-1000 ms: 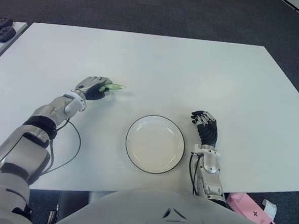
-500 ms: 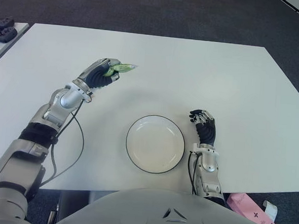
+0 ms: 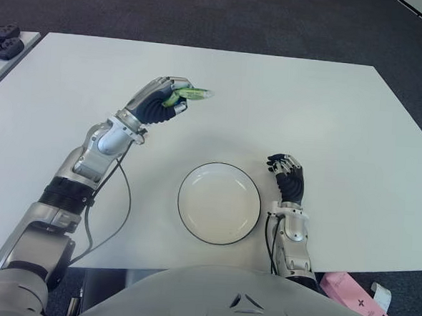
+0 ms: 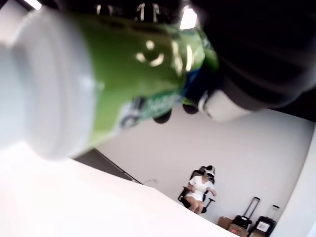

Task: Put the toothpaste on the table into the plate.

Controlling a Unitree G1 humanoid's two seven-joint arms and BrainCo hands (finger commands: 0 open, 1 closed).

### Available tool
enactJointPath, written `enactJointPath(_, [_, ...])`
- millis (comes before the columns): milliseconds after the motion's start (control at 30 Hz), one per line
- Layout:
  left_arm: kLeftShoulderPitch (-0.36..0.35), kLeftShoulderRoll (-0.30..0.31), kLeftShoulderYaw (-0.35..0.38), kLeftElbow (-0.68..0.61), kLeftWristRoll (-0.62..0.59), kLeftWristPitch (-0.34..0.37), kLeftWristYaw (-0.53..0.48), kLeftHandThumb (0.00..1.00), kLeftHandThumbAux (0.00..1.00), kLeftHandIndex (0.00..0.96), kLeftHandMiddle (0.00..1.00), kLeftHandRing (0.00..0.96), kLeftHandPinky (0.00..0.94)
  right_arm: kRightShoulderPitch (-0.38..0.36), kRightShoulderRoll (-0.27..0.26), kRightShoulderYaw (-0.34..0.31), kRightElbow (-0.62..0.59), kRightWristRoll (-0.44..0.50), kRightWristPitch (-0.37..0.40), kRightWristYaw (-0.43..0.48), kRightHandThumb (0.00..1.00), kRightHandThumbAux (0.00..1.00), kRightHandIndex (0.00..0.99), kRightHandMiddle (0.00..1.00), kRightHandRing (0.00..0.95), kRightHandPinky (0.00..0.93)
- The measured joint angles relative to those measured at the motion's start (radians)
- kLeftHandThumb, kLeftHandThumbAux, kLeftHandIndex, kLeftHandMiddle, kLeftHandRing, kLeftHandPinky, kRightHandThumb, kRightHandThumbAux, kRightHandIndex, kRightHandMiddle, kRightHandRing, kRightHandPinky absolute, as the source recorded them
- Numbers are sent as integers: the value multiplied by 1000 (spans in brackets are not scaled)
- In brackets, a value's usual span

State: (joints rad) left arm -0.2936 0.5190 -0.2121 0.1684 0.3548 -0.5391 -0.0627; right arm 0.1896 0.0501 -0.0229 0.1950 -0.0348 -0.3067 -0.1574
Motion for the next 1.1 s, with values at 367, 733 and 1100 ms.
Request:
enactJointPath(367, [-1, -14, -49, -96, -8, -3, -150, 742, 700, 442, 876, 871, 845, -3, 0, 0, 0, 0, 3, 2, 714, 725, 427, 465, 456, 458])
enactJointPath(733, [-22, -8, -127, -57, 161, -43, -186, 739, 700, 443, 852, 851, 818, -3, 0, 0, -1, 0, 4, 2, 713, 725, 426, 466, 459, 463])
enactJointPath(1100, [-36, -5, -194, -49, 294, -47, -189, 737, 698, 443, 847, 859, 856, -1, 0, 1, -7, -2, 7, -3, 713, 725, 427, 468, 457, 451])
